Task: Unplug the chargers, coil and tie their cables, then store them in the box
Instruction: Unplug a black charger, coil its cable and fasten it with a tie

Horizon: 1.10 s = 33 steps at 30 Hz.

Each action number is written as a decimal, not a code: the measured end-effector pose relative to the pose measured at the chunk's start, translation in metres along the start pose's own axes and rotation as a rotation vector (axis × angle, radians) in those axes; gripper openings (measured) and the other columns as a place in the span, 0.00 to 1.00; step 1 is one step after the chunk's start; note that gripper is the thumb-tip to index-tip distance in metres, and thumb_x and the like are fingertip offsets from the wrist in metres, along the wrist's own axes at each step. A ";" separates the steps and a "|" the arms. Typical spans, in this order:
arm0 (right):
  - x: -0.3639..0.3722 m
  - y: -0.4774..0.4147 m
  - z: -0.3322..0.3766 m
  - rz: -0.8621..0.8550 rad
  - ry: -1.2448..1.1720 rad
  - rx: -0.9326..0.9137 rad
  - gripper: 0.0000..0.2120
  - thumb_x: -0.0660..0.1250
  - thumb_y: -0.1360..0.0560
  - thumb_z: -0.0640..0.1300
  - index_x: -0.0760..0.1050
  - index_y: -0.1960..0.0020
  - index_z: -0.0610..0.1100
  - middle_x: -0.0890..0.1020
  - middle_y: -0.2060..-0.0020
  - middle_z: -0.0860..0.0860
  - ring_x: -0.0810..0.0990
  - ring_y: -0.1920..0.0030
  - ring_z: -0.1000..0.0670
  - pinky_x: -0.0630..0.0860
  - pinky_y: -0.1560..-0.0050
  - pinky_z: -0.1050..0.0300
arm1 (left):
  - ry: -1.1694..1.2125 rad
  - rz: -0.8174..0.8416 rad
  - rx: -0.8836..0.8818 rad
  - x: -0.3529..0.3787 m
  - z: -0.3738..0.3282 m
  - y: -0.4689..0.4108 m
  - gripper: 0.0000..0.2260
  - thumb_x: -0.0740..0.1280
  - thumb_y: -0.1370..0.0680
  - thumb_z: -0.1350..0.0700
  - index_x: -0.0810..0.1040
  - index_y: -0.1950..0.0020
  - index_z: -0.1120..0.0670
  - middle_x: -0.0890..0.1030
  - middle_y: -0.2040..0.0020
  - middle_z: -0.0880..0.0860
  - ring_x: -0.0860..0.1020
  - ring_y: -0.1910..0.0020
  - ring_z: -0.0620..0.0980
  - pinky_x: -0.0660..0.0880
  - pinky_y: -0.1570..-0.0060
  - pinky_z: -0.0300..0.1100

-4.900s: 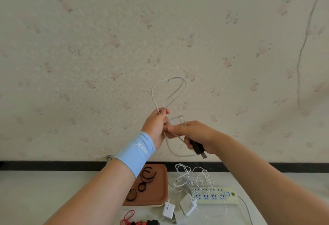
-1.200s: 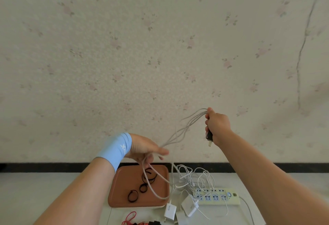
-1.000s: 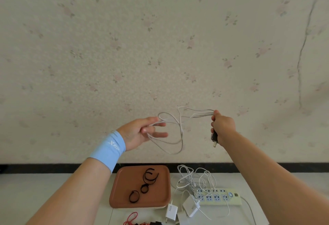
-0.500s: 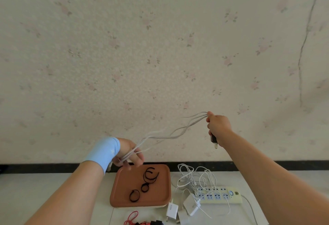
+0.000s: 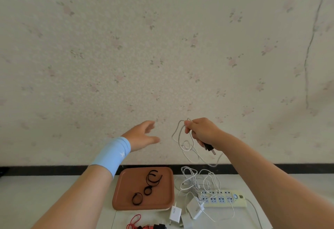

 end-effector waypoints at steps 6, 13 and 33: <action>0.009 0.010 0.024 0.235 -0.191 -0.109 0.19 0.57 0.15 0.54 0.75 0.55 0.42 0.65 0.75 0.50 0.64 0.75 0.50 0.66 0.73 0.58 | 0.173 -0.035 0.213 0.026 -0.056 0.012 0.49 0.80 0.33 0.50 0.53 0.20 0.43 0.63 0.24 0.44 0.59 0.24 0.42 0.59 0.30 0.38; -0.018 0.017 0.026 0.120 -0.292 -0.154 0.19 0.57 0.15 0.53 0.72 0.58 0.42 0.65 0.75 0.50 0.63 0.76 0.50 0.65 0.73 0.59 | 0.458 0.135 0.060 0.036 -0.060 0.010 0.09 0.71 0.23 0.52 0.83 0.48 0.56 0.77 0.66 0.48 0.77 0.66 0.47 0.79 0.58 0.41; 0.026 0.018 0.002 0.381 0.120 0.094 0.27 0.77 0.36 0.66 0.86 0.49 0.46 0.83 0.62 0.42 0.68 0.75 0.51 0.69 0.69 0.57 | 0.934 -0.246 -0.114 0.032 -0.051 -0.002 0.08 0.67 0.24 0.55 0.73 0.61 0.55 0.64 0.72 0.49 0.63 0.76 0.47 0.66 0.74 0.40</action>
Point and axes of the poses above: each hand's wrist, its own y-axis away from the middle knuckle, its own x-axis out of the palm, z = x × y, the point moved 6 cm from there along -y, towards the middle knuckle
